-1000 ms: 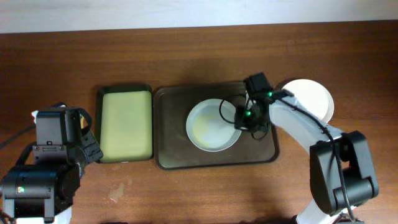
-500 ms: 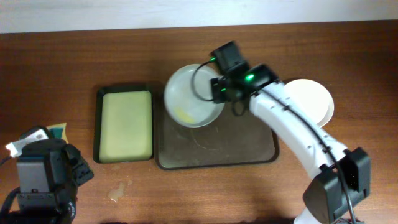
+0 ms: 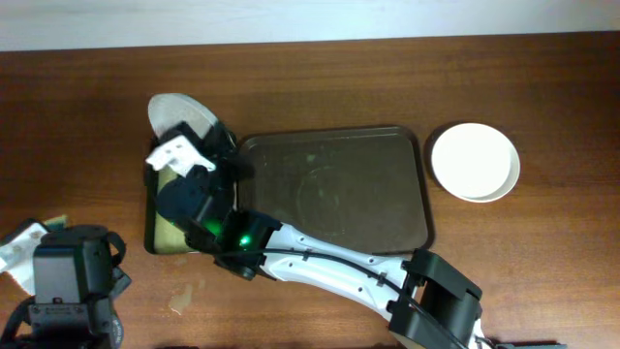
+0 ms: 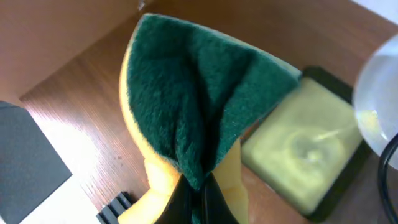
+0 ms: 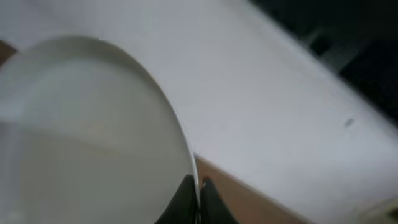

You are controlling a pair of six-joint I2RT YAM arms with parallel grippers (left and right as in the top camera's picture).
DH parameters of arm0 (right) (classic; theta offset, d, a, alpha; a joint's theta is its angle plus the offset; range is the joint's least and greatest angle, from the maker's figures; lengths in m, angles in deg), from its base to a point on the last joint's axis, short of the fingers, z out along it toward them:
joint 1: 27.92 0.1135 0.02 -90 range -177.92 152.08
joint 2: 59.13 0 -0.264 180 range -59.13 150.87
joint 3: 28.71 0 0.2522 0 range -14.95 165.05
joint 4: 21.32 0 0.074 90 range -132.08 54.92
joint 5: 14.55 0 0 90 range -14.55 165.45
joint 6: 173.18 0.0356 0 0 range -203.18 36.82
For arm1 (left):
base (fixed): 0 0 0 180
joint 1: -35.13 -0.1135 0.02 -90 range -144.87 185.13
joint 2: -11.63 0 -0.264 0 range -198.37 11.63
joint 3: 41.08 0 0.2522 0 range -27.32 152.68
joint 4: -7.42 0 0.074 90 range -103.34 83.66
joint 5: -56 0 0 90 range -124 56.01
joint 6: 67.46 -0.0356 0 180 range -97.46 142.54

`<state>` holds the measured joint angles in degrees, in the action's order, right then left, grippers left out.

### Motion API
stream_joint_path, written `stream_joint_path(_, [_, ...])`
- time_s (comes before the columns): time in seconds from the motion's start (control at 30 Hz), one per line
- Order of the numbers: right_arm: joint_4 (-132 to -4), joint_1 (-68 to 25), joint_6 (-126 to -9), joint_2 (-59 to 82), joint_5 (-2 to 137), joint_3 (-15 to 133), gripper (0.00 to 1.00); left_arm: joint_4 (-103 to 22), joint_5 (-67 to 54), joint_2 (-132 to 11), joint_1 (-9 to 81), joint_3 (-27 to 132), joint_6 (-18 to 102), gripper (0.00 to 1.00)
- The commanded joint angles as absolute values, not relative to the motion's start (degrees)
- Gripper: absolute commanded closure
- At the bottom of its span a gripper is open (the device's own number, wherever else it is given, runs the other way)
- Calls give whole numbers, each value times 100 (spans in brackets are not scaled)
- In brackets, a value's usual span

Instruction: Clean dirty plates on tray and stack at the side

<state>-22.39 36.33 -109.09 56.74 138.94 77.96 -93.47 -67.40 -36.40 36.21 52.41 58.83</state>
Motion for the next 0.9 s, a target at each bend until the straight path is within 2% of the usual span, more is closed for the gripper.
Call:
stream_joint_path(0.0, [-1914,3768,-12686,5563,14086,7883,96,-9275,-7031,-3596,3602,5245,6093,100])
stream_joint_path(0.33, [-2006,3875,-12620,5563,14062,7881,96,-9214,-6931,-3596,3604,5245,6093,100])
stream_joint_path(0.4, [-2427,3775,-11387,5563,14108,7881,92,-9218,-6931,-3596,3604,5245,6093,100])
stream_joint_path(0.47, [-3850,3543,-9792,5563,13771,7881,96,-9216,-6710,-3596,3604,5245,6091,100])
stream_joint_path(0.5, [-4913,3296,-8640,5556,12967,7883,96,-9216,-6677,-3596,3602,5245,6091,100])
stream_joint_path(0.53, [-5529,3056,-8059,5552,12060,7885,96,-9208,-6677,-3596,3604,5245,6091,100])
stream_joint_path(0.63, [-6473,2203,-6887,5259,9575,7894,96,-9203,-6616,-3596,3604,5245,6091,100])
stream_joint_path(0.77, [-7256,566,-6548,4673,6561,7894,96,-9166,-6614,-3596,3604,5245,6091,100])
stream_joint_path(0.87, [-8324,-927,-6553,4645,5999,7885,96,-9166,-6609,-3596,3604,5245,6091,100])
